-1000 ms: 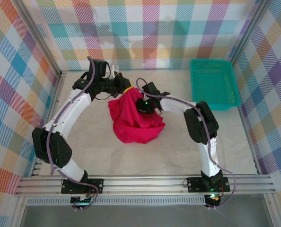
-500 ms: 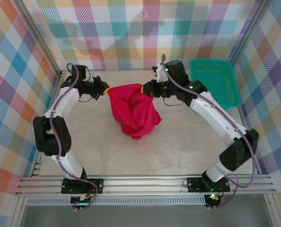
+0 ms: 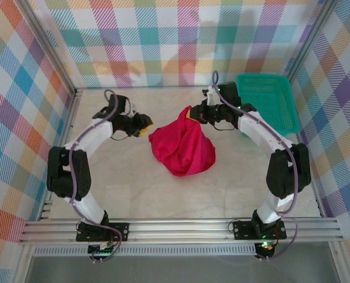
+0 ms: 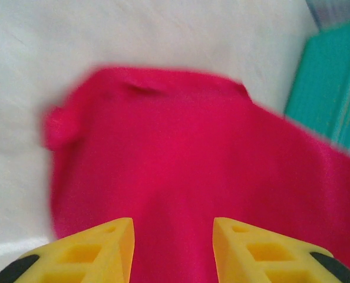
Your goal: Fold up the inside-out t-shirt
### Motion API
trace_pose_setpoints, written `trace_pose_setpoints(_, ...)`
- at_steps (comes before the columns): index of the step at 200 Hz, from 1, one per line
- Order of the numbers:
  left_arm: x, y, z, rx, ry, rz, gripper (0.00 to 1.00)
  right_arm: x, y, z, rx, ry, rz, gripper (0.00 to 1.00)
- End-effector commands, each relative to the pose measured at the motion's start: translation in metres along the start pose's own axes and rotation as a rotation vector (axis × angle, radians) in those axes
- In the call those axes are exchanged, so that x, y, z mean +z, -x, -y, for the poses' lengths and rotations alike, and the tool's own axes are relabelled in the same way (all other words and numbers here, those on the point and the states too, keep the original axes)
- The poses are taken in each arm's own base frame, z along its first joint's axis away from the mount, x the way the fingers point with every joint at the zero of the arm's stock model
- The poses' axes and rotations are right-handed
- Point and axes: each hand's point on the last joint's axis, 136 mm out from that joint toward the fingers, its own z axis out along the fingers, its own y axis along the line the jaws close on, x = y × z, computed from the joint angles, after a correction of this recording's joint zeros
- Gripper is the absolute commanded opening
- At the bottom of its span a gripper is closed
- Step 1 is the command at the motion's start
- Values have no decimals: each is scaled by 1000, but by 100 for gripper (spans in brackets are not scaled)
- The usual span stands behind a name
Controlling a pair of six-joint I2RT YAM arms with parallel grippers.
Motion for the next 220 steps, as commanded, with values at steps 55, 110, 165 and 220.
trace_pose_setpoints(55, 35, -101, 50, 281, -71, -152, 28, -3, 9, -14, -69, 31, 26, 0)
trace_pose_setpoints(110, 65, -122, 25, 237, 12, -198, 39, -7, 14, -19, -78, 27, 34, 0)
trace_pose_setpoints(165, 105, -122, -3, 196, 162, -249, 30, -11, 15, -16, -71, 8, 43, 0)
trace_pose_setpoints(220, 48, -72, 51, 210, 177, -117, 0, -22, 19, 23, -40, -94, 77, 0)
